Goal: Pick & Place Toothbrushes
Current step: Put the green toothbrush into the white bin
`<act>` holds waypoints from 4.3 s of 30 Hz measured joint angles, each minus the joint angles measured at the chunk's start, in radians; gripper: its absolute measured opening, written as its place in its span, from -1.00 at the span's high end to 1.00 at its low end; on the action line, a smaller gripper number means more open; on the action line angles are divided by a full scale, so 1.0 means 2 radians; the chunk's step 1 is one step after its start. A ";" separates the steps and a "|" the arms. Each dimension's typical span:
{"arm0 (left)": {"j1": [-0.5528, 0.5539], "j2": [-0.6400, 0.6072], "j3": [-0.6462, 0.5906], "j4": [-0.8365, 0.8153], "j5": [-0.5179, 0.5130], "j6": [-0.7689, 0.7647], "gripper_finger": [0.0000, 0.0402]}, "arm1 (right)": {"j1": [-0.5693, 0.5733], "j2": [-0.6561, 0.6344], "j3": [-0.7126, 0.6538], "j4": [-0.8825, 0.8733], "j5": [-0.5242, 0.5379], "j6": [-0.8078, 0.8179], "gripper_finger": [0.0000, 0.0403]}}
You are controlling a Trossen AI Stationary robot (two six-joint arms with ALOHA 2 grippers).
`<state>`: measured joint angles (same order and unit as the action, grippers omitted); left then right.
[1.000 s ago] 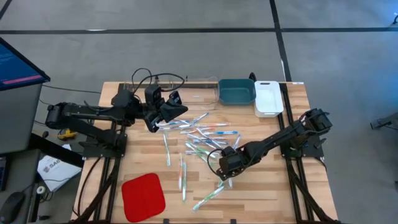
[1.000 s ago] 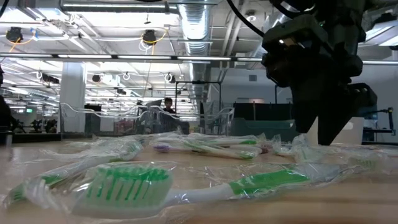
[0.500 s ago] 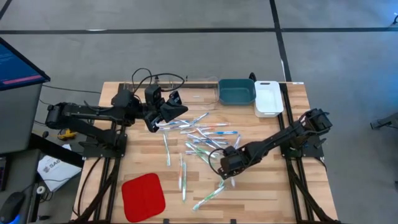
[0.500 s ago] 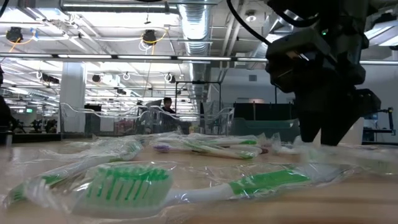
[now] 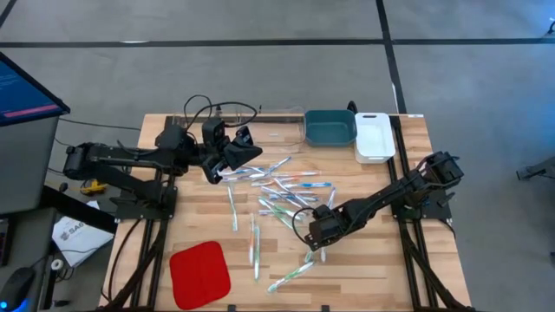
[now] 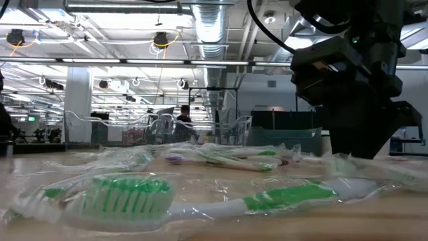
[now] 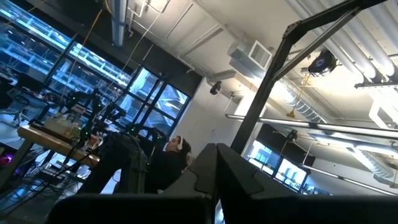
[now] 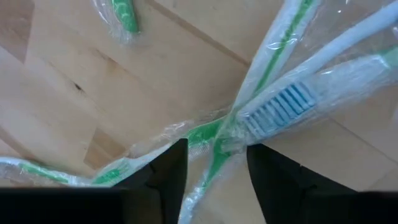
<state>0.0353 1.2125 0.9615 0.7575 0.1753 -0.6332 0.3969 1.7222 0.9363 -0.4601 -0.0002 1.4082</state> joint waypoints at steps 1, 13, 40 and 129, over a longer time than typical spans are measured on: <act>0.000 0.000 0.000 0.000 0.000 0.000 0.99 | 0.000 0.000 0.000 -0.001 0.000 0.000 0.33; 0.000 0.000 0.000 -0.001 0.000 0.000 0.99 | -0.005 -0.001 0.000 -0.004 -0.016 0.000 0.95; 0.000 0.000 0.000 -0.001 0.001 0.000 0.99 | -0.010 -0.005 -0.001 -0.010 -0.046 -0.035 0.68; -0.006 0.000 0.000 -0.012 -0.001 0.003 0.99 | -0.457 -0.298 0.153 -0.445 0.106 -0.424 0.95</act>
<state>0.0238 1.2129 0.9619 0.7338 0.1734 -0.6278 -0.5177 1.1259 1.2423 -1.3495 0.2111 0.5599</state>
